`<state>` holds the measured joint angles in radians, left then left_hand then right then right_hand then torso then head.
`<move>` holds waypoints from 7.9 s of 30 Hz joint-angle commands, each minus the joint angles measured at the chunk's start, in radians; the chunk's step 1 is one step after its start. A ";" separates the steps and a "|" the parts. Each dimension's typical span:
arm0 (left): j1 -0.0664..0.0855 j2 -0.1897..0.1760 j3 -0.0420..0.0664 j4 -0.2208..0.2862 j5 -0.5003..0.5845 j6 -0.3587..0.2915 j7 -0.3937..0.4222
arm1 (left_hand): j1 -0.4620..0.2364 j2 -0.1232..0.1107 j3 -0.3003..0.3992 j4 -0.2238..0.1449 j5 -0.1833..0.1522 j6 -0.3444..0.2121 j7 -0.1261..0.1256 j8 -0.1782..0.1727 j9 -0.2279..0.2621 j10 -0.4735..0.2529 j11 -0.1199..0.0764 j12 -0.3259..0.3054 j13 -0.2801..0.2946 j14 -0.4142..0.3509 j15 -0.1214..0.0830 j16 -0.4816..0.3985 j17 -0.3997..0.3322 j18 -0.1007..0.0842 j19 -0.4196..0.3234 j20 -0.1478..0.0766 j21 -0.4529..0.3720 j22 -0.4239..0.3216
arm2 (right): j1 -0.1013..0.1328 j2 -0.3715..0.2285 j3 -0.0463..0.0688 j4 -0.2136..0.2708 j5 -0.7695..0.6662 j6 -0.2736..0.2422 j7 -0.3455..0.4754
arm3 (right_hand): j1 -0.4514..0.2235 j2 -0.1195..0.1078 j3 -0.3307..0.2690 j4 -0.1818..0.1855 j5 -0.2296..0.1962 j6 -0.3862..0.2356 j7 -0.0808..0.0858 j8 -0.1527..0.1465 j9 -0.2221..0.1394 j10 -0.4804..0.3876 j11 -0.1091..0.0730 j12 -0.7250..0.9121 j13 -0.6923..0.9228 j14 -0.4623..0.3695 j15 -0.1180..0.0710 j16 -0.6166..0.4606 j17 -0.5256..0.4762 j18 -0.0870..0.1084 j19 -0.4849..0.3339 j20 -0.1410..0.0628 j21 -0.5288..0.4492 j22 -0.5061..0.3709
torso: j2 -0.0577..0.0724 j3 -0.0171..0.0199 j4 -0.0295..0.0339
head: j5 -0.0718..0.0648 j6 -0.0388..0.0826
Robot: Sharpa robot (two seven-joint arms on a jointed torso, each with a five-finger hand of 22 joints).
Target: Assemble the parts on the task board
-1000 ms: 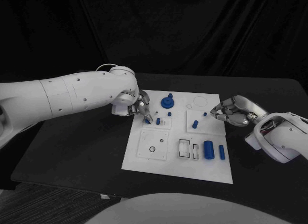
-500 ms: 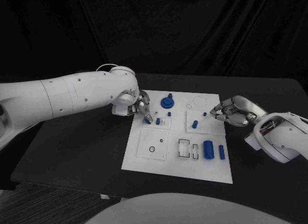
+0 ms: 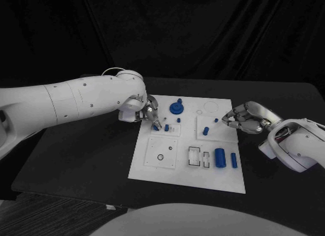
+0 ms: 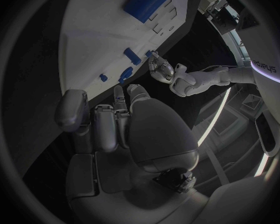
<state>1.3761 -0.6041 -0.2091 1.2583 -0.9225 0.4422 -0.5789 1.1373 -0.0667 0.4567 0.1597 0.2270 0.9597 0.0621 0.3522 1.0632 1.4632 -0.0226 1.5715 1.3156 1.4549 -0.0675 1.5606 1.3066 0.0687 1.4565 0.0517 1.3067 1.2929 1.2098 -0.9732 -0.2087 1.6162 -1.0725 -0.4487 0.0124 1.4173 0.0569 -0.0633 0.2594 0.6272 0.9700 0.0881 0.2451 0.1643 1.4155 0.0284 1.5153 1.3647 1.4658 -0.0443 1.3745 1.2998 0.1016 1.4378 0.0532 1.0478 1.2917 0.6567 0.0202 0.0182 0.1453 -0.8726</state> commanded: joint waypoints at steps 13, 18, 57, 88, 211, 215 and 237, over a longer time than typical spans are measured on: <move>-0.014 0.004 -0.003 -0.002 -0.032 0.017 0.001 | -0.047 0.041 -0.112 0.036 -0.097 -0.005 -0.004 -0.061 -0.018 0.108 0.014 -0.001 0.255 0.116 0.010 0.010 0.264 -0.011 -0.006 0.002 -0.012 0.201 | -0.007 -0.002 0.001 0.002 -0.005 0.017 -0.024 | 0.035 0.023 0.022 0.002 0.013 -0.006 0.003 0.020 0.014 0.084 -0.018 -0.017 0.118 0.055 -0.013 -0.012 0.077 -0.004 -0.008 -0.003 -0.015 0.147 | 0.000 0.0003 0.0003 | -0.002 0.000; -0.016 0.004 -0.003 -0.002 -0.034 0.017 0.001 | -0.061 0.048 -0.137 0.054 -0.113 -0.006 -0.001 -0.069 -0.020 0.108 0.017 -0.001 0.255 0.116 0.012 0.010 0.264 -0.011 -0.006 0.004 -0.012 0.201 | -0.010 -0.002 0.001 0.001 -0.005 0.020 -0.026 | 0.035 0.023 0.022 0.002 0.013 -0.006 0.003 0.020 0.014 0.084 -0.018 -0.017 0.118 0.055 -0.013 -0.012 0.077 -0.004 -0.008 -0.003 -0.015 0.147 | 0.000 0.0001 0.0001 | -0.001 0.000; -0.017 -0.094 -0.003 0.139 -0.054 -0.195 0.021 | 0.031 0.010 0.033 -0.081 0.142 -0.003 -0.017 -0.058 0.032 0.108 0.001 -0.001 0.255 0.116 -0.001 0.010 0.264 -0.012 0.000 -0.008 -0.004 0.203 | -0.026 0.001 0.001 -0.011 -0.005 0.037 -0.041 | 0.038 0.023 0.029 0.001 0.013 -0.010 0.005 0.020 0.015 0.072 -0.017 -0.028 0.106 0.050 -0.012 -0.031 0.061 0.001 -0.016 -0.002 -0.043 0.140 | 0.000 0.0004 0.0011 | 0.005 0.000; -0.018 -0.108 -0.003 0.163 -0.107 -0.239 0.015 | -0.002 0.016 0.035 -0.054 0.123 0.000 -0.016 -0.052 0.042 0.108 0.003 -0.001 0.255 0.116 0.000 0.010 0.264 -0.012 0.002 -0.008 -0.005 0.203 | -0.027 0.000 0.001 -0.012 -0.005 0.037 -0.043 | 0.038 0.022 0.031 0.002 0.013 -0.011 0.005 0.019 0.016 0.070 -0.016 -0.031 0.103 0.048 -0.012 -0.035 0.057 0.002 -0.019 -0.002 -0.049 0.138 | 0.000 0.0000 -0.0001 | 0.003 0.000; -0.045 -0.094 -0.003 0.149 -0.107 -0.237 0.019 | -0.160 0.083 -0.327 0.134 0.004 -0.011 -0.028 0.097 0.272 0.108 -0.004 -0.001 0.255 0.116 -0.006 0.010 0.264 -0.013 0.008 -0.013 -0.004 0.204 | -0.034 0.006 0.001 -0.020 -0.005 0.046 -0.051 | 0.040 0.021 0.039 0.002 0.014 -0.022 0.009 0.015 0.016 0.067 -0.013 -0.034 0.101 0.047 -0.010 -0.040 0.054 0.003 -0.021 0.000 -0.060 0.136 | 0.000 -0.0001 0.0002 | 0.005 0.000; -0.045 -0.095 -0.003 0.149 -0.107 -0.248 0.021 | -0.198 0.091 -0.362 0.135 -0.014 -0.015 -0.028 0.108 0.271 0.108 -0.005 -0.001 0.255 0.116 -0.006 0.010 0.264 -0.013 0.008 -0.013 -0.004 0.204 | -0.034 0.006 0.001 -0.021 -0.005 0.047 -0.052 | 0.040 0.021 0.039 0.002 0.014 -0.022 0.009 0.015 0.016 0.067 -0.013 -0.034 0.101 0.047 -0.010 -0.040 0.054 0.003 -0.021 0.000 -0.060 0.136 | 0.000 0.0001 -0.0003 | 0.006 0.000; -0.037 -0.165 -0.003 0.211 -0.107 -0.464 0.111 | -0.239 0.147 -0.507 0.133 -0.019 -0.031 -0.026 0.140 0.269 0.108 -0.003 -0.001 0.255 0.116 -0.004 0.010 0.264 -0.014 0.010 -0.012 0.004 0.206 | -0.034 0.004 0.001 -0.023 -0.005 0.051 -0.056 | 0.040 0.020 0.041 0.002 0.014 -0.024 0.009 0.014 0.016 0.067 -0.013 -0.035 0.100 0.047 -0.010 -0.041 0.053 0.004 -0.023 0.000 -0.064 0.135 | -0.001 -0.0003 0.0002 | 0.000 0.000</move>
<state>1.3346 -0.7665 -0.2128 1.4621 -1.0340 0.0523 -0.5143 0.8880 0.0751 -0.0206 0.2841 0.1879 0.9467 0.0391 0.4748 1.2877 1.4581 -0.0212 1.5715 1.3156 1.4582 -0.0644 1.5606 1.3066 0.0687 1.4606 0.0477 1.3069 1.2929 1.1782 -0.9676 -0.2086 1.5935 -1.0725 -0.4054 -0.0257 1.4175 0.0569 -0.0631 0.2594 0.6272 0.9572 0.1003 0.2451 0.1656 1.4158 0.0288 1.5152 1.3647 1.4658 -0.0442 1.3503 1.2998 0.1016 1.4251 0.0519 0.9986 1.2918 0.6568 0.0202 0.0184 0.1465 -0.8726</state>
